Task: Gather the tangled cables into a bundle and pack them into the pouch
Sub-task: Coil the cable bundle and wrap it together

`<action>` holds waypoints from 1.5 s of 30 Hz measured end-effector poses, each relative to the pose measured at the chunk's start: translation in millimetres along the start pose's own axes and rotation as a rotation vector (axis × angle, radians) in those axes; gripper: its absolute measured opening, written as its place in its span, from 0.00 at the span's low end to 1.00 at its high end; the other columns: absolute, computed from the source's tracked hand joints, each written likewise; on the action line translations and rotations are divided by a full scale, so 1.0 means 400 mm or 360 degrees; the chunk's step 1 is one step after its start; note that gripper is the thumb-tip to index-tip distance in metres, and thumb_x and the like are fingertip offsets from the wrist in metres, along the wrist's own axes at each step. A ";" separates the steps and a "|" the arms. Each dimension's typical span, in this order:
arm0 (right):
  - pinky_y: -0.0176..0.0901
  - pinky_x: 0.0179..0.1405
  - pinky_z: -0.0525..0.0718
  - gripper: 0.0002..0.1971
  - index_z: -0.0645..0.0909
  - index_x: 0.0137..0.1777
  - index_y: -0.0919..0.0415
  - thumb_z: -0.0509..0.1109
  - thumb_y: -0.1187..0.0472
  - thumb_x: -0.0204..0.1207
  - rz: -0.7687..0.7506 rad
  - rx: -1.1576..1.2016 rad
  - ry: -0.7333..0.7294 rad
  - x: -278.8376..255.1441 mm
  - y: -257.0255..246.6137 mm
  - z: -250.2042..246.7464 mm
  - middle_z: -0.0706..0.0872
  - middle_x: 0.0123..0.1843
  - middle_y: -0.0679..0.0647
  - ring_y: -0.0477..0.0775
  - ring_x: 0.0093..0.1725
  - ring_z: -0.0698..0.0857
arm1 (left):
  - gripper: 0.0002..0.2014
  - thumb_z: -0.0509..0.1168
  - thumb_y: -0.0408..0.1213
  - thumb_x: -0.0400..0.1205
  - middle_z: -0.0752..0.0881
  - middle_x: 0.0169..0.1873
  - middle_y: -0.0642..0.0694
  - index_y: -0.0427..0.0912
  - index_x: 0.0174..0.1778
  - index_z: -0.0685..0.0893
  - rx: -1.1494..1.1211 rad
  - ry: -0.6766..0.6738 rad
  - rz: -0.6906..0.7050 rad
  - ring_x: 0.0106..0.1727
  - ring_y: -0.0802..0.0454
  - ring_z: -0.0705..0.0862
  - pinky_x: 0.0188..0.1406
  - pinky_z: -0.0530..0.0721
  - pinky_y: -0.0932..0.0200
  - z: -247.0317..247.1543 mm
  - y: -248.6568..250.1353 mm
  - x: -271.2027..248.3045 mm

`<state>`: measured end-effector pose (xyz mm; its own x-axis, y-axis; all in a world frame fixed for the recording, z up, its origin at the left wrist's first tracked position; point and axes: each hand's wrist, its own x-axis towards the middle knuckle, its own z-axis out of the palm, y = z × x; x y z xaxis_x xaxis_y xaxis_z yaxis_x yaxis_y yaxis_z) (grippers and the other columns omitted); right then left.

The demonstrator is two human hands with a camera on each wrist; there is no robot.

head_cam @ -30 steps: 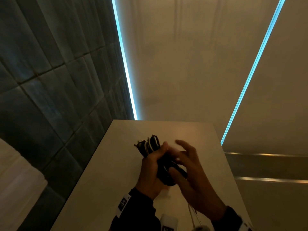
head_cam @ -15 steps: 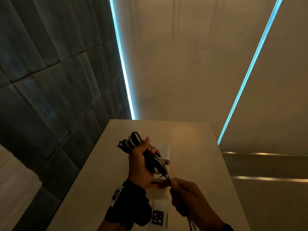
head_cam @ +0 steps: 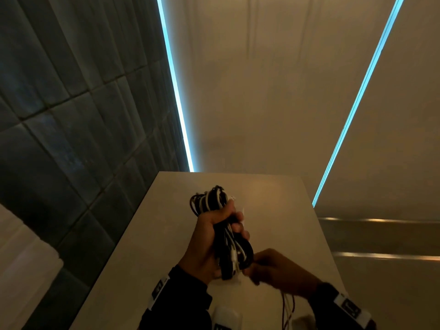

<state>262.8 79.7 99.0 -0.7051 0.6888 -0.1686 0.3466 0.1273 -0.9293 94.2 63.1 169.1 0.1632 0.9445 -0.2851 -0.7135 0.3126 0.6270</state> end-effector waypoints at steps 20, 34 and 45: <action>0.43 0.34 0.77 0.09 0.90 0.36 0.56 0.79 0.51 0.68 -0.0156 -0.0922 0.0306 0.026 -0.238 -0.289 0.84 0.27 0.47 0.41 0.28 0.79 | 0.11 0.75 0.38 0.73 0.83 0.33 0.37 0.36 0.44 0.84 0.0589 -0.0176 -0.0072 0.29 0.47 0.79 0.38 0.78 0.50 -0.079 -0.061 -0.042; 0.46 0.33 0.75 0.16 0.81 0.26 0.49 0.71 0.48 0.76 0.0007 -0.0661 0.0434 0.013 -0.202 -0.234 0.78 0.23 0.45 0.47 0.27 0.76 | 0.08 0.67 0.33 0.72 0.75 0.21 0.48 0.44 0.27 0.84 0.0474 -0.0198 -0.0073 0.21 0.54 0.71 0.29 0.74 0.56 -0.077 -0.088 -0.028; 0.42 0.36 0.81 0.09 0.85 0.41 0.61 0.66 0.63 0.81 -0.0466 -0.0876 0.0944 -0.010 -0.215 -0.005 0.84 0.33 0.50 0.49 0.34 0.81 | 0.31 0.81 0.63 0.58 0.78 0.31 0.44 0.42 0.43 0.83 0.0193 0.0081 0.0036 0.31 0.49 0.78 0.39 0.77 0.49 -0.073 -0.104 0.029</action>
<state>237.0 67.6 180.2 -0.4264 0.8136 0.3953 0.5598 0.5806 -0.5912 106.0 57.9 118.8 0.1112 0.9461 -0.3043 -0.6287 0.3040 0.7157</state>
